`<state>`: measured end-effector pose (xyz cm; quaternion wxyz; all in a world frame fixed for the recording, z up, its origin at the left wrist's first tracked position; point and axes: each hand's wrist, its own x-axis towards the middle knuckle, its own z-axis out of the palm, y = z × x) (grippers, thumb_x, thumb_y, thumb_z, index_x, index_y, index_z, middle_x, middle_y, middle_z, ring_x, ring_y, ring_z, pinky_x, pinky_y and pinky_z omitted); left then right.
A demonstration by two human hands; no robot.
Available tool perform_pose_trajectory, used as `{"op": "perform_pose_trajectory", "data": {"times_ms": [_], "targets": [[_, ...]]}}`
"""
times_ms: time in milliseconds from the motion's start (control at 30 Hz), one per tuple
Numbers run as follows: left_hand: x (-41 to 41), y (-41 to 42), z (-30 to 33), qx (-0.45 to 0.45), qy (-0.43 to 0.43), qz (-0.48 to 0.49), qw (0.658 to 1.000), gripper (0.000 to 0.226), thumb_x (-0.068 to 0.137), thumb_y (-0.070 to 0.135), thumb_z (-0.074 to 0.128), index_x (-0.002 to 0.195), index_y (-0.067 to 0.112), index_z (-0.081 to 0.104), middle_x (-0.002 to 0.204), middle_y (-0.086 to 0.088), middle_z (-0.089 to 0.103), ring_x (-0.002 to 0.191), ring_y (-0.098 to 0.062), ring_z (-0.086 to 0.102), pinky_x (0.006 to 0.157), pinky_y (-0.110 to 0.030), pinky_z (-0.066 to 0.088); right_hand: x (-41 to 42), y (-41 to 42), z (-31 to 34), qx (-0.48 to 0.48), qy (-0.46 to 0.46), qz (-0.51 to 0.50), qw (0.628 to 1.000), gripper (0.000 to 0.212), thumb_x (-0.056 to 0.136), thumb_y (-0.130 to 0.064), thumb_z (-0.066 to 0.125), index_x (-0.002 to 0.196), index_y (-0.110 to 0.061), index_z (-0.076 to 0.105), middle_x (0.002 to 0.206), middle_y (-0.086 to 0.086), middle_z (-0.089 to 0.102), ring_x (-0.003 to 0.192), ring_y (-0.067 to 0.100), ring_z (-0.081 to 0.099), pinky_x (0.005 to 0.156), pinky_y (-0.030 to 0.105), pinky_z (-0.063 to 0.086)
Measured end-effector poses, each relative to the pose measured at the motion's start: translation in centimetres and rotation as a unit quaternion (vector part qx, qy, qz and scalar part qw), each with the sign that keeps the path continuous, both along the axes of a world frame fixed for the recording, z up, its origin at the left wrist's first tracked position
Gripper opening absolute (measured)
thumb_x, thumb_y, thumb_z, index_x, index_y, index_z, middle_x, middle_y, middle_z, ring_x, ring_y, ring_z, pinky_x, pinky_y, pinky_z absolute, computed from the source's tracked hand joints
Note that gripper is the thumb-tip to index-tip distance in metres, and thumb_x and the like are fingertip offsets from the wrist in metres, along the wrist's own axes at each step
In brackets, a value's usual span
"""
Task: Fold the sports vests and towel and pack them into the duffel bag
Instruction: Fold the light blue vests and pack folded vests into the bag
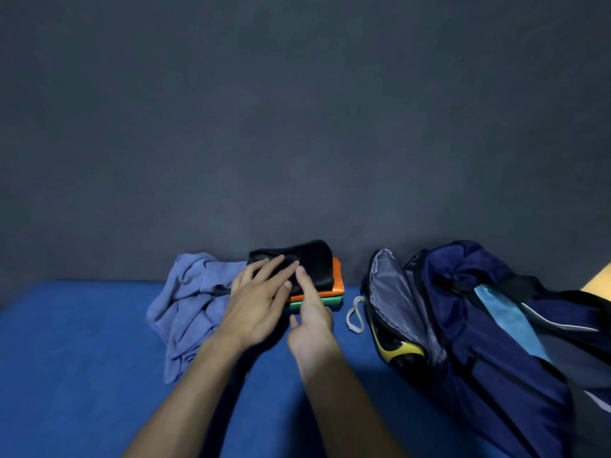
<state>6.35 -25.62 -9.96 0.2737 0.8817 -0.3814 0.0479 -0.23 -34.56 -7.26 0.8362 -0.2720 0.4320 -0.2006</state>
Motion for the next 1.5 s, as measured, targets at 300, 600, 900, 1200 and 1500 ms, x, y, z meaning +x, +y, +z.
{"op": "perform_pose_trajectory", "data": {"times_ms": [300, 600, 900, 1200, 1500], "targets": [[0.0, 1.5, 2.4, -0.08, 0.0, 0.005, 0.997, 0.047, 0.1, 0.044, 0.035, 0.137, 0.03, 0.061, 0.14, 0.014, 0.059, 0.129, -0.016, 0.05, 0.107, -0.04, 0.039, 0.4, 1.2, -0.4, -0.074, -0.023, -0.065, 0.995, 0.041, 0.077, -0.003, 0.083, 0.114, -0.005, 0.065, 0.106, 0.011, 0.077, 0.092, 0.024, 0.075, 0.071, 0.035, 0.063], [-6.4, 1.4, 9.8, -0.217, 0.368, -0.089, 0.9, 0.082, 0.082, 0.074, 0.067, 0.147, 0.029, 0.048, 0.143, 0.012, 0.059, 0.134, -0.01, 0.054, 0.112, -0.036, 0.042, -12.7, -2.0, 6.3, -0.313, -0.116, 0.132, 0.933, 0.04, 0.082, -0.002, 0.076, 0.118, -0.017, 0.064, 0.107, 0.002, 0.077, 0.102, 0.02, 0.073, 0.087, 0.034, 0.059], [-17.1, -8.1, 13.6, -0.288, 0.567, -0.22, 0.74, 0.081, 0.062, 0.055, 0.09, 0.126, 0.01, 0.068, 0.125, -0.018, 0.07, 0.117, -0.035, 0.067, 0.106, -0.053, 0.05, -23.6, -11.5, 10.6, -0.372, -0.178, 0.115, 0.904, 0.052, 0.077, -0.011, 0.075, 0.126, -0.009, 0.057, 0.122, 0.015, 0.071, 0.117, 0.032, 0.066, 0.102, 0.044, 0.052], [-24.0, -18.6, 12.8, -0.209, 0.348, -0.248, 0.88, 0.066, 0.079, 0.066, 0.073, 0.135, 0.038, 0.052, 0.118, 0.017, 0.068, 0.11, 0.005, 0.063, 0.101, -0.024, 0.048, -32.1, -20.0, 10.1, -0.263, -0.154, 0.076, 0.949, 0.047, 0.093, -0.011, 0.064, 0.139, -0.008, 0.057, 0.13, 0.022, 0.066, 0.119, 0.038, 0.065, 0.1, 0.049, 0.055], [-18.9, -28.2, 8.7, 0.201, -0.061, -0.245, 0.946, 0.042, 0.096, 0.047, 0.058, 0.126, 0.019, 0.062, 0.13, -0.003, 0.06, 0.119, -0.029, 0.053, 0.093, -0.04, 0.046, -36.2, -32.8, 8.7, -0.2, 0.191, 0.259, 0.925, 0.057, 0.068, -0.03, 0.088, 0.116, -0.001, 0.075, 0.121, 0.022, 0.071, 0.099, 0.035, 0.071, 0.087, 0.039, 0.054]]}}
